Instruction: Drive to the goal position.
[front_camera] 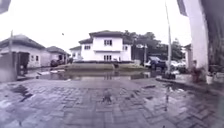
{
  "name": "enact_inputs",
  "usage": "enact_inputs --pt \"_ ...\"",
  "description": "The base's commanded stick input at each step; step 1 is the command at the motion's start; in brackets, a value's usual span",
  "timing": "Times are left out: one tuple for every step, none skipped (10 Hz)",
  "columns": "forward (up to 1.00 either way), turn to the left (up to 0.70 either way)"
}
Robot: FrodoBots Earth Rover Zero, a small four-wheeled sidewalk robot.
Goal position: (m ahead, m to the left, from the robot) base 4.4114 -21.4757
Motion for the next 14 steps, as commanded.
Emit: enact_inputs --pt "0.7 0.0" --pt "0.7 0.0" --pt "0.7 0.0" --pt "0.7 0.0" --pt "0.7 0.0" --pt "0.7 0.0" --pt "0.7 0.0" --pt "0.7 0.0" --pt "0.7 0.0" --pt "0.7 0.0" --pt "0.7 -0.02" --pt "0.7 -0.05" --pt "0.7 -0.34" --pt "0.7 -0.35"
